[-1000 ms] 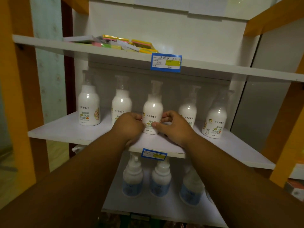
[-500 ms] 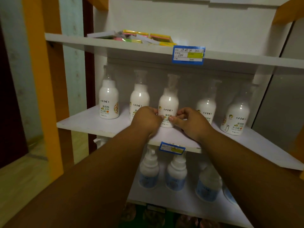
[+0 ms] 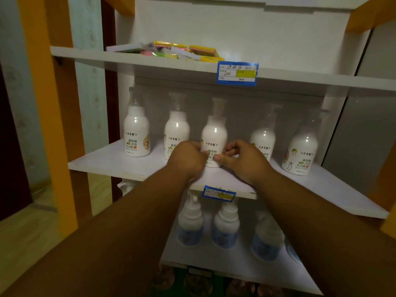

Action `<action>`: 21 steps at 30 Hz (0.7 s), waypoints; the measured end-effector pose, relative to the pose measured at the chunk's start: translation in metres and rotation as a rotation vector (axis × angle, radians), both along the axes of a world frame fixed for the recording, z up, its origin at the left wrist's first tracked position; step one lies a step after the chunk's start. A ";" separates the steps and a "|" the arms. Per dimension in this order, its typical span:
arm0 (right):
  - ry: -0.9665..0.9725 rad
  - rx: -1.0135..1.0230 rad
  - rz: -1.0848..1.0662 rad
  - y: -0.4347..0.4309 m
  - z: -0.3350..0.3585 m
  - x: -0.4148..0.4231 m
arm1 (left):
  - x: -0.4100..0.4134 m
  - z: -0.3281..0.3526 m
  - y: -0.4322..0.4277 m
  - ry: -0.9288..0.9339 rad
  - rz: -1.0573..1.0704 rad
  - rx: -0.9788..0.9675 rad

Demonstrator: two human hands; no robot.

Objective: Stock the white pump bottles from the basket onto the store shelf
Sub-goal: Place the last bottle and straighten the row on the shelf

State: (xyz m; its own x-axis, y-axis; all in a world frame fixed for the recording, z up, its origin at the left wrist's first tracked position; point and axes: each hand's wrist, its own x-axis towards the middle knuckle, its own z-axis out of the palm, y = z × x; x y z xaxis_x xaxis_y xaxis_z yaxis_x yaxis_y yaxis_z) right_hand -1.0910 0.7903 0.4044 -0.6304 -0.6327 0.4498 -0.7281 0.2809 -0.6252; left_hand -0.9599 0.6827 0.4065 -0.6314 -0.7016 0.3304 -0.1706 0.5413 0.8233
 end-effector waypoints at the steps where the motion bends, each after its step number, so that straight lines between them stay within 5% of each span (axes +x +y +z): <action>1: -0.001 0.006 -0.002 0.000 0.000 0.000 | -0.001 0.000 0.000 0.001 0.006 -0.009; 7: -0.059 -0.133 -0.038 0.010 0.003 0.004 | -0.001 -0.006 0.003 0.045 0.049 -0.139; 15: 0.215 -0.263 -0.318 0.077 0.015 -0.014 | 0.025 0.003 0.054 0.368 0.094 -0.221; 21: 0.195 -0.064 -0.280 0.074 0.006 -0.028 | -0.027 0.034 0.103 0.070 -0.263 -0.284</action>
State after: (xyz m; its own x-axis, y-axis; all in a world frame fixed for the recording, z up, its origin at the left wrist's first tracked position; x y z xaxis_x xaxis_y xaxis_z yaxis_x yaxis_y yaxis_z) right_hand -1.1188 0.8643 0.4103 -0.6736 -0.4139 0.6123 -0.7360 0.4513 -0.5046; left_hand -0.9866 0.7857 0.4401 -0.7467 -0.3932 0.5365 0.0552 0.7672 0.6391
